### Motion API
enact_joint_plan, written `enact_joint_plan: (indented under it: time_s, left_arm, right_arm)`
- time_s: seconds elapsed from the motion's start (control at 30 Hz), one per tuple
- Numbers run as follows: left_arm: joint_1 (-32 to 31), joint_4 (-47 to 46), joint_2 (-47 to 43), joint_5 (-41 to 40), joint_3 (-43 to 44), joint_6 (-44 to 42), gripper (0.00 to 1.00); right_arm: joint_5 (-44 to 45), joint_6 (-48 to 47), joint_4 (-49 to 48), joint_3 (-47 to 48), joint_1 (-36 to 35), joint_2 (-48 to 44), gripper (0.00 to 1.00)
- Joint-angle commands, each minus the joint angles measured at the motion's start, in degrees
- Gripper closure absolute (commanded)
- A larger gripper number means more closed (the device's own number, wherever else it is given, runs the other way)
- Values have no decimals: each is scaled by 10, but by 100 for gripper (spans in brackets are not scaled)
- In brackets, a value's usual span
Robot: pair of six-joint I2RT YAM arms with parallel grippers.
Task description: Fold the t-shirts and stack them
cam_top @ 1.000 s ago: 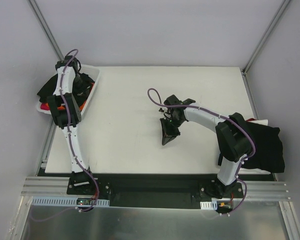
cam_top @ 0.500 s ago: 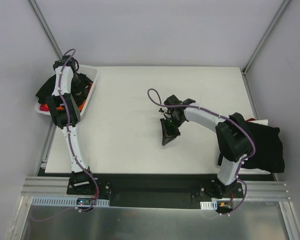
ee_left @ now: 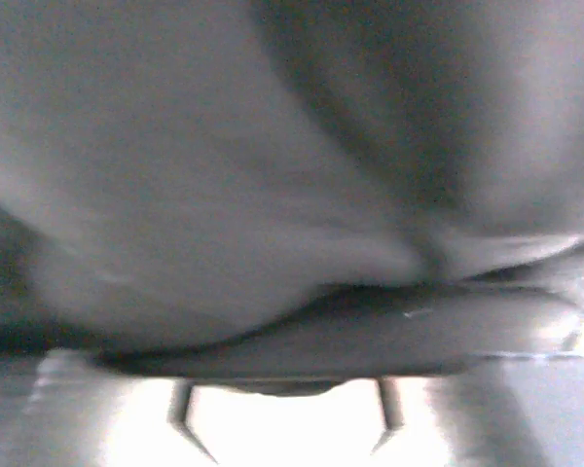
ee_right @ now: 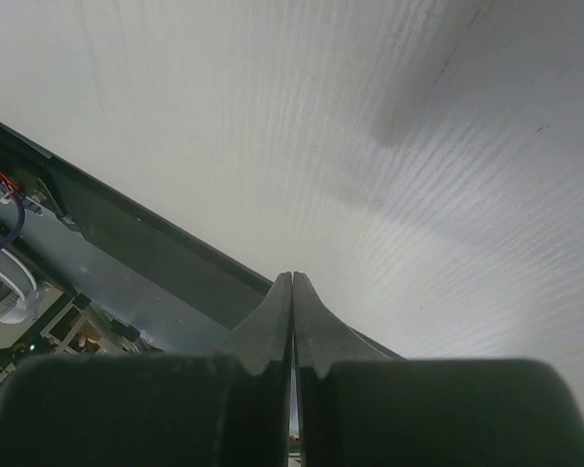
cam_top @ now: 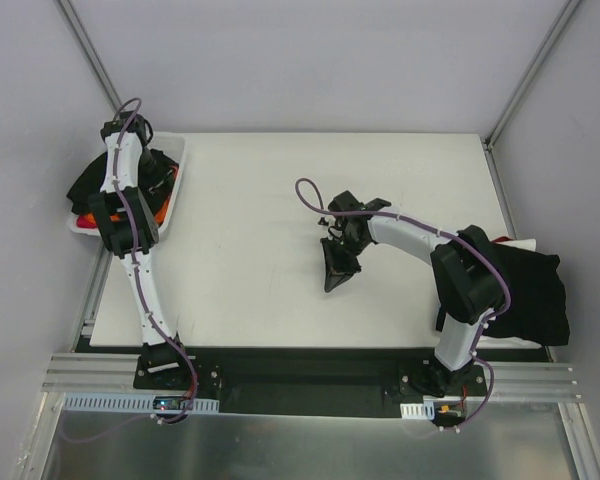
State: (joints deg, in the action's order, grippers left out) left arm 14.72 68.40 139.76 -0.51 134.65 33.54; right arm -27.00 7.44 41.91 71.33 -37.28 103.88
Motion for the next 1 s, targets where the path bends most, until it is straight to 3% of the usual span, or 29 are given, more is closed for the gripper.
enact_joint_plan:
  time_s: [0.0,0.07,0.1,0.27,0.63,0.83,0.97]
  left_arm:
    - [17,-4,-62,-28,-30,-30,29]
    - [-2,-34,-87,-21,-27,-45,6]
    - [-8,-35,-104,-19,-19,-50,1]
    - [-16,-17,-161,-17,0,-32,1]
    - [-12,-18,-272,-112,-132,-76,1]
    - [22,-10,-276,-175,-204,-49,1]
    - [97,-34,-301,-134,-250,-59,1]
  right_arm:
    - [-8,7,-4,5,-3,-25,99]
    - [-9,7,-3,14,-3,-18,99]
    - [-10,7,-4,20,-3,-16,99]
    - [-17,2,8,67,-3,15,99]
    - [-37,1,14,126,-9,58,99]
    - [-34,34,-46,68,-16,29,99]
    - [-32,70,-96,20,-31,6,99]
